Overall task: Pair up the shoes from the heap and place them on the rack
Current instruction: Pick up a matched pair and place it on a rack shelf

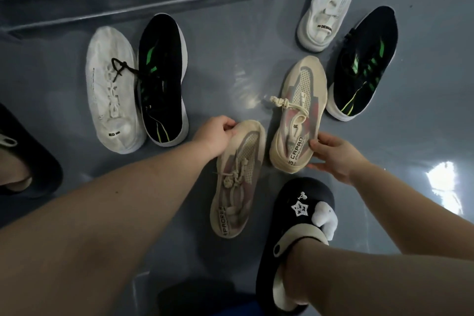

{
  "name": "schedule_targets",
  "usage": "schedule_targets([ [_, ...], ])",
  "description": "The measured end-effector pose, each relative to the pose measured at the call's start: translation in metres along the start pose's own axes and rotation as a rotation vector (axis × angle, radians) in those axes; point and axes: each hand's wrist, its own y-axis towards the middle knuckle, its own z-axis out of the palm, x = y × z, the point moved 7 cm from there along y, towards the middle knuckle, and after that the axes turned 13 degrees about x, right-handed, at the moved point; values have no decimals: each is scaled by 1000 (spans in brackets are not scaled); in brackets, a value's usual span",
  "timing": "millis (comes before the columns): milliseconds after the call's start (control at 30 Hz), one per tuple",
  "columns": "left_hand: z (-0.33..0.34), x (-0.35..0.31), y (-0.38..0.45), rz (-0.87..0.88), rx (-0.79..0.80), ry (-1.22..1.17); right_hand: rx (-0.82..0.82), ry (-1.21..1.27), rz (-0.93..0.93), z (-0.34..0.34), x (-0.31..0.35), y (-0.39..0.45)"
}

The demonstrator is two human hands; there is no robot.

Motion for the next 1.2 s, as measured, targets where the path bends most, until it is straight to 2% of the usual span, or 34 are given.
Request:
schedule_targets([
  [200,-46,-30,31,39,-97,31,18,-8,-6,-1,5,13],
  [400,-61,-44,53,36,-118,13,48,-59,-31,9,13,20],
  [900,-12,9,-12,-136,-145,-206,35,50,-35,20,0,15],
  [1200,-11,2,-4,-131,-160,-323,15,66,-40,16,0,16],
])
